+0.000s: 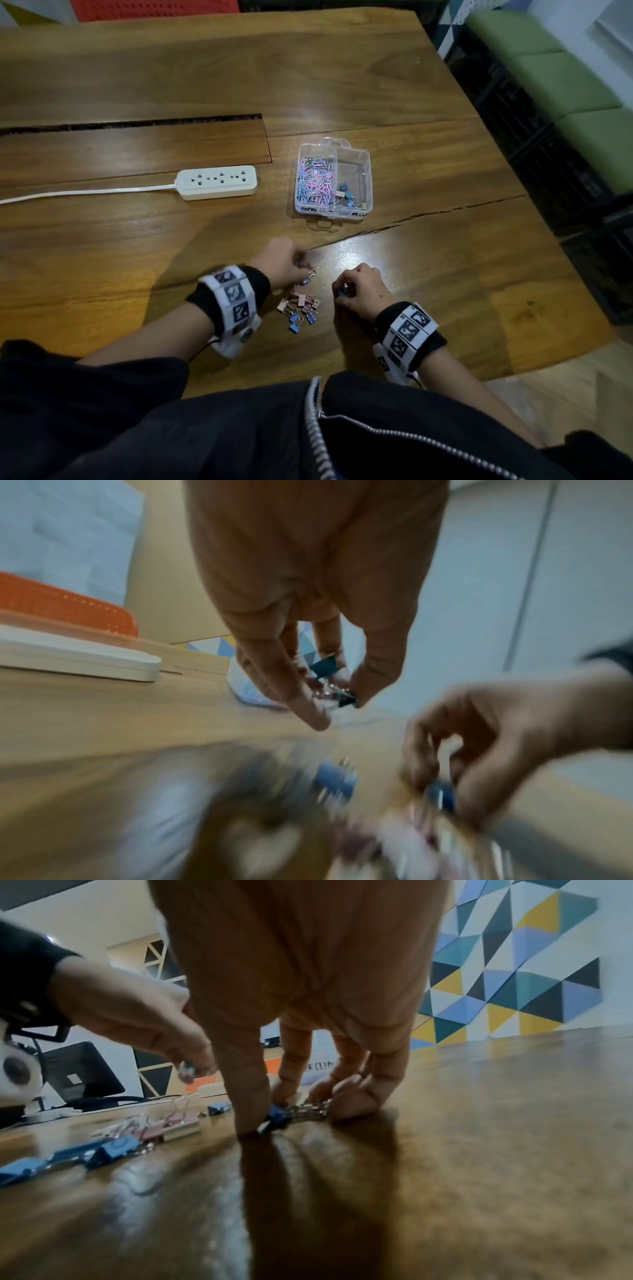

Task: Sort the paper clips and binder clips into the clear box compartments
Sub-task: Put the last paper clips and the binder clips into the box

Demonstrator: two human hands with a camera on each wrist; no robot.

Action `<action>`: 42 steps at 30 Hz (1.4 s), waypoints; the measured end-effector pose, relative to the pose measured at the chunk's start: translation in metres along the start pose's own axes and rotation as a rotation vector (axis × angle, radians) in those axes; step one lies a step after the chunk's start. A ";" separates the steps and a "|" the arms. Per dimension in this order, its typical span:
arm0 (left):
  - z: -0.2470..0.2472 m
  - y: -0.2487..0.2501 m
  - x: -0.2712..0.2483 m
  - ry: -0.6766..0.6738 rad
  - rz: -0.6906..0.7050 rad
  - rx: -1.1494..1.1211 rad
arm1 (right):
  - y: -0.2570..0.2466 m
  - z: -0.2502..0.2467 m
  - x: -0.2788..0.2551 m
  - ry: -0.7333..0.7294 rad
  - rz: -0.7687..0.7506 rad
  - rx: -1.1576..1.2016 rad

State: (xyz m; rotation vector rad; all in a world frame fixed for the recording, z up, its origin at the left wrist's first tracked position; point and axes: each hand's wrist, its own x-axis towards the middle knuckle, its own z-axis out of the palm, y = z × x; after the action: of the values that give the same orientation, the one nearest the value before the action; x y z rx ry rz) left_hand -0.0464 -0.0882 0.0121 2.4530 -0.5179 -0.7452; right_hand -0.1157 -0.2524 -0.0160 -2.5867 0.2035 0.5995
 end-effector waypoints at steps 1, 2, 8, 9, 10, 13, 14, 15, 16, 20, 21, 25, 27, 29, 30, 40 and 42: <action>-0.005 0.009 0.006 0.028 -0.006 -0.119 | 0.002 0.000 0.001 0.004 0.013 0.011; -0.011 0.020 0.013 0.058 -0.004 -0.234 | 0.003 -0.001 0.002 0.010 0.018 0.023; -0.038 0.078 0.078 0.254 -0.048 -0.653 | 0.009 -0.003 0.003 0.022 -0.023 0.102; -0.039 0.083 0.086 0.260 -0.054 -0.632 | 0.009 -0.003 0.003 0.028 -0.033 0.096; -0.039 0.086 0.093 0.256 -0.057 -0.576 | 0.010 -0.002 0.003 0.036 -0.037 0.086; -0.036 0.082 0.099 0.156 -0.070 -0.375 | 0.012 0.000 0.001 0.078 -0.038 0.082; -0.035 0.078 0.096 0.125 -0.066 -0.318 | 0.013 0.000 0.000 0.094 -0.032 0.080; -0.034 0.071 0.091 0.110 -0.044 -0.258 | 0.013 0.000 0.000 0.103 -0.018 0.076; -0.033 0.064 0.081 0.102 -0.015 -0.202 | 0.014 -0.002 0.001 0.102 0.000 0.066; -0.025 0.027 0.034 -0.168 0.060 -0.046 | 0.013 -0.015 0.005 0.075 0.073 0.070; -0.021 0.017 0.022 -0.299 0.058 0.020 | 0.013 -0.019 0.007 0.066 0.103 0.099; 0.001 -0.014 -0.004 -0.521 0.178 0.539 | 0.007 -0.040 0.017 0.044 0.187 0.271; 0.008 -0.020 -0.008 -0.468 0.257 0.630 | -0.002 -0.058 0.026 0.128 0.166 0.359; 0.014 -0.021 -0.011 -0.393 0.286 0.647 | -0.013 -0.079 0.036 0.265 0.119 0.437; 0.016 -0.021 -0.014 -0.351 0.289 0.646 | -0.018 -0.088 0.041 0.326 0.097 0.466; 0.030 -0.017 -0.021 -0.162 0.119 0.477 | -0.020 -0.050 0.018 0.195 -0.075 0.421; 0.031 -0.018 -0.021 -0.161 0.097 0.431 | -0.020 -0.028 0.006 0.031 -0.092 0.333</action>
State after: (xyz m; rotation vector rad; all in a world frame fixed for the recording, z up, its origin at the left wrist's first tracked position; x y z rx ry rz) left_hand -0.0774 -0.0751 -0.0114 2.7438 -0.9362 -0.8688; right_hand -0.0954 -0.2485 0.0114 -2.2708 0.1764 0.4494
